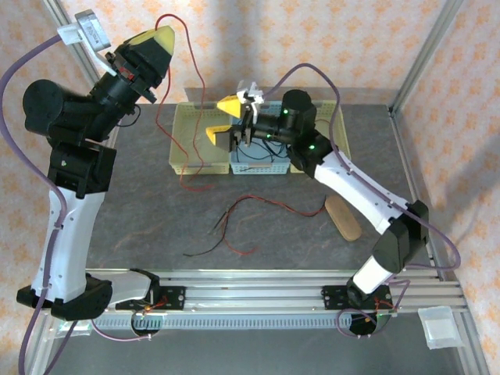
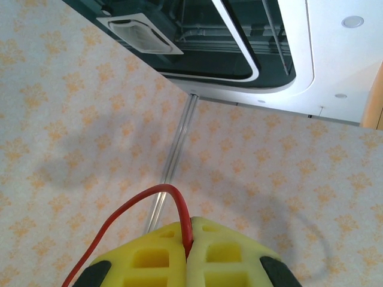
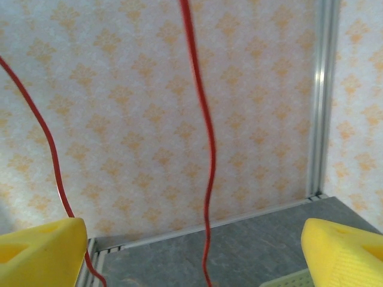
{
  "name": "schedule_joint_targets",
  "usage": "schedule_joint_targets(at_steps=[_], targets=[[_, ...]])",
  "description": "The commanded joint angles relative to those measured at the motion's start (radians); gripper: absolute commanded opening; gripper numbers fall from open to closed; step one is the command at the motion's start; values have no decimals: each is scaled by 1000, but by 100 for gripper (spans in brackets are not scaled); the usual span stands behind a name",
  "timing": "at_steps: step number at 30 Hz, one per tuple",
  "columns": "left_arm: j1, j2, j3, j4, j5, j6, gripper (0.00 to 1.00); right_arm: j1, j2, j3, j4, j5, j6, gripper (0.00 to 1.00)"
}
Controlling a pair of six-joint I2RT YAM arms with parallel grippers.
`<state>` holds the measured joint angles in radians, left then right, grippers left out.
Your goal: Untangle the cables
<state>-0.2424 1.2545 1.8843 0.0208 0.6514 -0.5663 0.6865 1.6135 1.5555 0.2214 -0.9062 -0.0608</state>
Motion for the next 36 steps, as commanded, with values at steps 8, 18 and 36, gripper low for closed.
schedule_joint_targets(at_steps=[8, 18, 36], targets=[[-6, -3, -7, 139, 100, -10, 0, 53, 77, 94, 42, -101, -7, 89], [-6, -6, -13, 173, 120, -14, 0, 53, 72, 143, -38, -155, -41, 89], [-6, -41, -64, 182, 26, -14, 0, 172, -43, -47, 187, 148, 76, 80]])
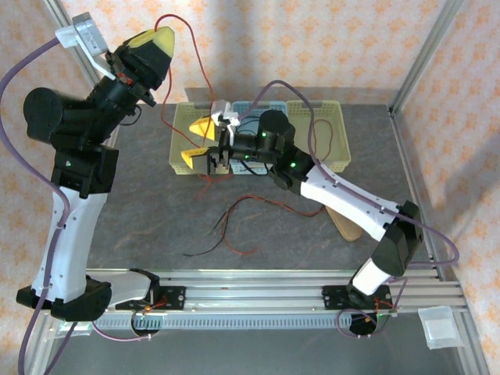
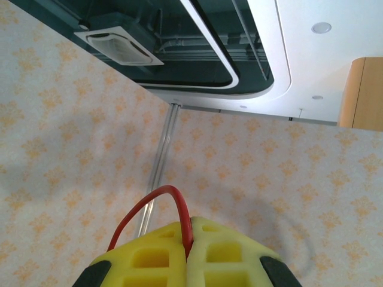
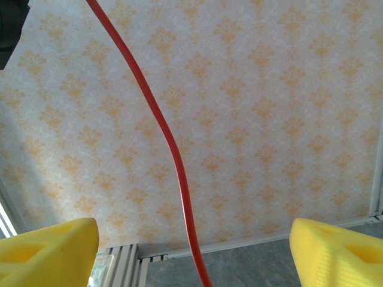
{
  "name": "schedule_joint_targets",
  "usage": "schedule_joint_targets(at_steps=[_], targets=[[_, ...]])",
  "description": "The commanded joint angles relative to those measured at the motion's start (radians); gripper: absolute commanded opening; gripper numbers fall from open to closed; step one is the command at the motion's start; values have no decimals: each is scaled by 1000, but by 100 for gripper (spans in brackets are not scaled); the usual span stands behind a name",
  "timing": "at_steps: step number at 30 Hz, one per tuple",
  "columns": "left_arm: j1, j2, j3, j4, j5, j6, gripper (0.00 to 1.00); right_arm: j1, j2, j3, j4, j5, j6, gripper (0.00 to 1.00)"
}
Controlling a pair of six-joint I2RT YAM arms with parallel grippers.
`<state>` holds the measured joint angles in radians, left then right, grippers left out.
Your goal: Untangle the cables
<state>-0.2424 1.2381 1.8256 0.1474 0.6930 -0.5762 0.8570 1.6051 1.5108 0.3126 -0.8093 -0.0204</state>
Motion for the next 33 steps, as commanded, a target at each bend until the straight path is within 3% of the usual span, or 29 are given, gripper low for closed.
schedule_joint_targets(at_steps=[1, 7, 14, 21, 33], targets=[[-6, -26, -8, 59, -16, -31, 0, 2, -32, 1, 94, 58, 35, 79], [-6, -37, -22, 75, -27, -40, 0, 43, -19, 27, 26, 167, -20, 71], [-7, -34, -26, 80, -35, -43, 0, 125, -23, 20, -11, 403, -106, 69], [-6, -42, -39, 78, -46, -41, 0, 157, -36, -11, -7, 544, -141, 47], [-6, -62, -75, 33, -145, -16, 0, 156, -69, -48, 3, 595, -127, 5]])
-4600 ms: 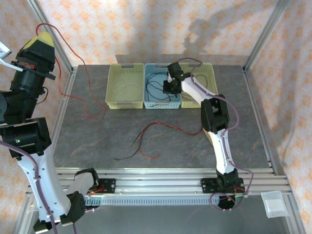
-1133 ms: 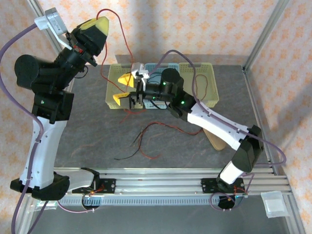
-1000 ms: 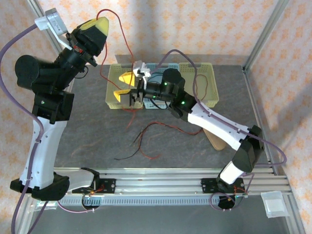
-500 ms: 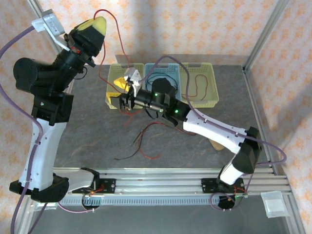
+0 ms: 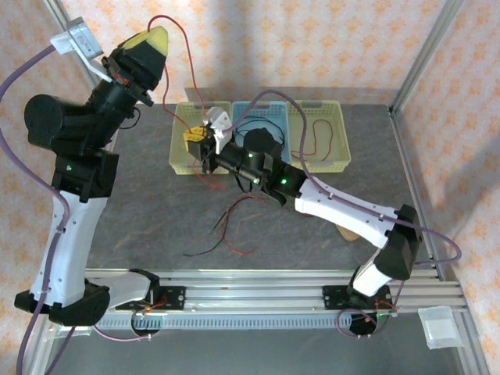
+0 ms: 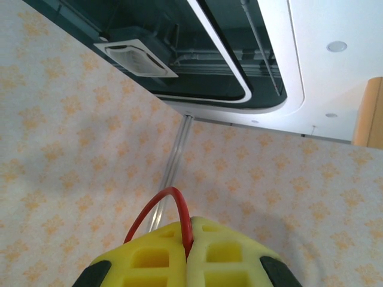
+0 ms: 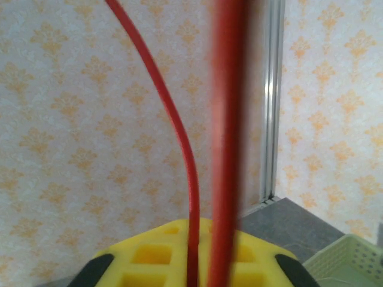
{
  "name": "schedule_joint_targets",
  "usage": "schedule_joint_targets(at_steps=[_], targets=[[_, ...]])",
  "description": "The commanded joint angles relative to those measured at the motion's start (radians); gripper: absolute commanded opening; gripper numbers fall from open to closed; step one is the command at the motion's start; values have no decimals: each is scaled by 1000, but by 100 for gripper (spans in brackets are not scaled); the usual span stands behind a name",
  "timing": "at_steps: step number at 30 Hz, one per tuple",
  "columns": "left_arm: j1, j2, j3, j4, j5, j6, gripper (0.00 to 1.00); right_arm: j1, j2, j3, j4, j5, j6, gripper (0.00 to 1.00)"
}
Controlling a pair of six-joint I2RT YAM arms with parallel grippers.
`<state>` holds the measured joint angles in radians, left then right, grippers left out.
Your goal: Untangle the cables
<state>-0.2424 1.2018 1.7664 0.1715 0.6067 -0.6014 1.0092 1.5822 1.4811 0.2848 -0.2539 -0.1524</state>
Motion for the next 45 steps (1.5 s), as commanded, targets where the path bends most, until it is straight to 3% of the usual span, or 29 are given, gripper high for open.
schedule_joint_targets(at_steps=[1, 6, 7, 9, 11, 16, 22, 27, 38, 45], targets=[[-6, -32, -24, 3, -79, 9, 0, 4, -50, -20, 26, 48, 6, 2], [-6, -41, -44, -46, -137, 52, 0, 4, -75, -22, 6, 81, 11, 0], [-6, -38, -45, -60, -138, 52, 9, 4, -78, -17, -3, 89, 11, 0], [-6, -30, -47, -98, -123, 57, 44, 3, -84, 6, -37, 128, 12, 0], [-6, -34, -66, -142, -120, 71, 65, -7, -83, 59, -109, 171, 12, 0], [-4, -91, -162, -256, -209, 129, 99, -95, -56, 252, -364, 228, 39, 0], [-5, -99, -202, -404, -294, 188, 99, -215, 46, 557, -723, 317, 36, 0], [-5, -86, -242, -447, -291, 200, 100, -355, 120, 706, -864, 324, 37, 0], [-5, -125, -375, -384, -214, 180, 99, -665, 281, 633, -728, 254, 8, 0], [-5, -149, -410, -387, -207, 193, 99, -756, 430, 713, -637, 229, 2, 0]])
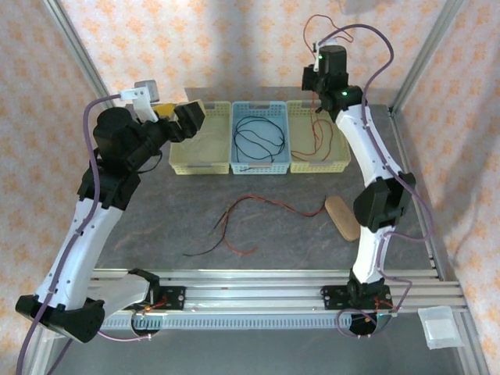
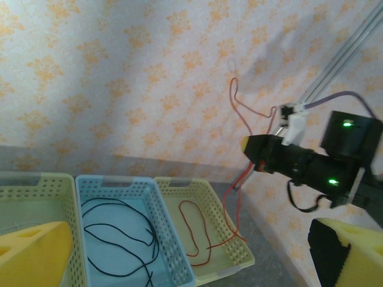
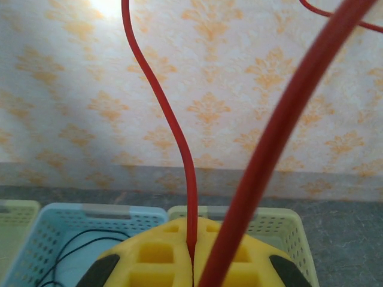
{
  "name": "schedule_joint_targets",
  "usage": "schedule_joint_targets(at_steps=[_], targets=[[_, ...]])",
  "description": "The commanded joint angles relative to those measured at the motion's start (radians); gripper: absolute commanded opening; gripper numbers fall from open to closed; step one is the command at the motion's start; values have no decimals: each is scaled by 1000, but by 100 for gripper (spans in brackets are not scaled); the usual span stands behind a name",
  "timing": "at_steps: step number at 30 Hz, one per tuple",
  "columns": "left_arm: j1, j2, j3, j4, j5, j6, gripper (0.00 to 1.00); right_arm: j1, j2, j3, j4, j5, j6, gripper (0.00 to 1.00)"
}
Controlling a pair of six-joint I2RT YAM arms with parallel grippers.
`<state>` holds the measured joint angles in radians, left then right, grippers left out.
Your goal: Untangle the cables
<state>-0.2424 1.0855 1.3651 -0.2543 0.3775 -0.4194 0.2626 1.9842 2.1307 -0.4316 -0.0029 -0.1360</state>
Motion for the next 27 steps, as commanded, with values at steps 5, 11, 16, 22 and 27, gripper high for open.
schedule_joint_targets(at_steps=[5, 11, 16, 22, 27], targets=[[-6, -39, -41, 26, 21, 20, 99, -16, 77, 13, 120, 50, -56, 0], [-8, -45, -108, 78, 46, -11, 99, -16, -2, -284, 236, 8, 4, 0], [-16, -22, -112, 87, 67, -21, 99, -16, -43, -402, 211, -42, 114, 0], [-86, -24, -125, 61, -56, 14, 99, -17, -42, -425, 86, -149, 234, 0], [-118, -19, -142, 66, -70, 16, 99, -20, -38, -429, 31, -199, 307, 0]])
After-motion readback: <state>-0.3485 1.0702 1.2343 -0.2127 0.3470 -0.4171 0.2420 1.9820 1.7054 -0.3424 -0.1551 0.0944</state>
